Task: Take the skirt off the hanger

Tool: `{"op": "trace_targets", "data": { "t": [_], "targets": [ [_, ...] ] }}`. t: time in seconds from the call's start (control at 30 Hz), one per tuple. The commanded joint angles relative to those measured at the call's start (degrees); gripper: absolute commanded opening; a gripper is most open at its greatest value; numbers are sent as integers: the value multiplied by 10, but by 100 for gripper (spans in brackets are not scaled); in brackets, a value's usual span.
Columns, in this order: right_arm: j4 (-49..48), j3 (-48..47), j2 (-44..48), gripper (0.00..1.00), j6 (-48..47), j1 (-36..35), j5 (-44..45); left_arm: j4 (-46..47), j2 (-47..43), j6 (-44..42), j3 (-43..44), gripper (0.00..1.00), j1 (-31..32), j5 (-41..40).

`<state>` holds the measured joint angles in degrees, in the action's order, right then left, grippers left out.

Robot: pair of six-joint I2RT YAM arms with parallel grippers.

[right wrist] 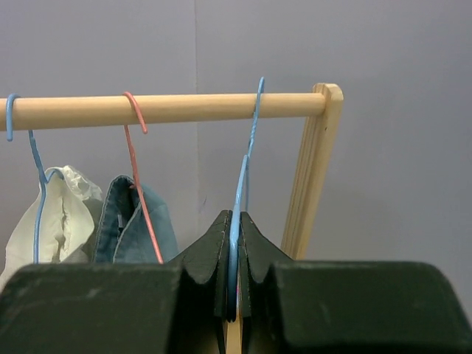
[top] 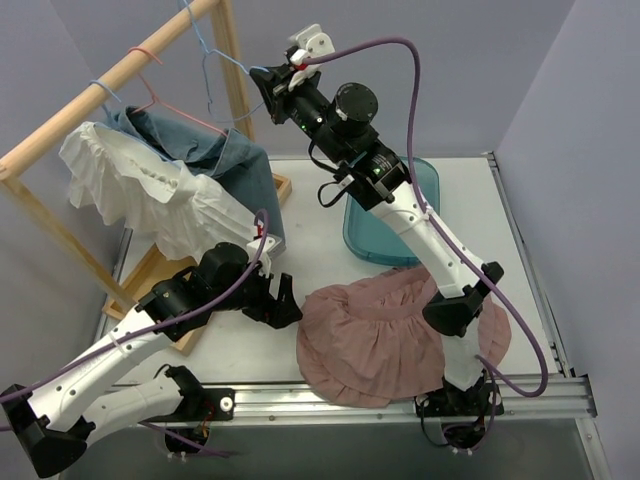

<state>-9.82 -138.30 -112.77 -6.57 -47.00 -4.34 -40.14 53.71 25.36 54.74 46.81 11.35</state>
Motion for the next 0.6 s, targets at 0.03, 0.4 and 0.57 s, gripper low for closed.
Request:
{"op": "trace_targets", "data": {
  "t": [0.03, 0.4, 0.57],
  "targets": [
    [-71, 43, 40, 0, 16, 0, -19, 26, -3, -2, 24, 94, 4, -23],
    [-33, 149, 112, 76, 37, 3, 38, 19, 79, -18, 73, 94, 33, -43],
    [36, 153, 141, 100, 93, 4, 225, 22, 145, -28, 104, 94, 85, -79]
  ]
}}
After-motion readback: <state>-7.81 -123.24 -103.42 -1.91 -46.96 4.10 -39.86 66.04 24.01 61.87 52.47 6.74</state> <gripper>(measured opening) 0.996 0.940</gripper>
